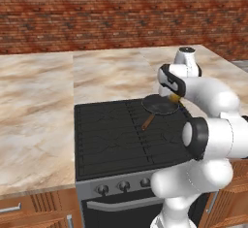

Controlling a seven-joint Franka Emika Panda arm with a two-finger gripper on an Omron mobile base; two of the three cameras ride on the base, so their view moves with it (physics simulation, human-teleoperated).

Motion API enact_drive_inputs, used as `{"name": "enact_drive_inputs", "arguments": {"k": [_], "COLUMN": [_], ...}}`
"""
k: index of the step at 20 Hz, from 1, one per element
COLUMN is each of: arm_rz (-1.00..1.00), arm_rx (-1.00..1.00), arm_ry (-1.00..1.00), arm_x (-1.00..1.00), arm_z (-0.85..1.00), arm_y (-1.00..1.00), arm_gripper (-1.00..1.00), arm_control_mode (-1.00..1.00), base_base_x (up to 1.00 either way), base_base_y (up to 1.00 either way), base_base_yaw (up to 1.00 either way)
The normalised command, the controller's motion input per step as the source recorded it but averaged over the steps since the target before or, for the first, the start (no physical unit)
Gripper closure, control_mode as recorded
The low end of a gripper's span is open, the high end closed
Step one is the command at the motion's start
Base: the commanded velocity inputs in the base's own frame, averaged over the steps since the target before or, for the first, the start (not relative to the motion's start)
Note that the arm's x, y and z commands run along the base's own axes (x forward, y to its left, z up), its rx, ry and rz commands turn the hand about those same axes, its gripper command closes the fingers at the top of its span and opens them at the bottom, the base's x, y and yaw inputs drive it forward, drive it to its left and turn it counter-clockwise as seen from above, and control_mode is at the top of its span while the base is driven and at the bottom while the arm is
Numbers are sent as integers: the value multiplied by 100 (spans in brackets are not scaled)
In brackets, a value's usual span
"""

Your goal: Put the onion and squash in the pan. Then turn on the rear right burner and set the heat to medium.

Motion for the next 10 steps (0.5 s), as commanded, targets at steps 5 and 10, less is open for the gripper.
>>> {"name": "enact_drive_inputs", "arguments": {"k": [5,10], "arm_rz": [0,0], "arm_rx": [0,0], "arm_ry": [21,12], "arm_x": [97,69], "arm_z": [0,-1], "arm_y": [0,0], "arm_gripper": [100,100], "arm_control_mode": [-100,-100], "base_base_x": [0,0], "base_base_y": [0,0], "base_base_yaw": [0,0]}}
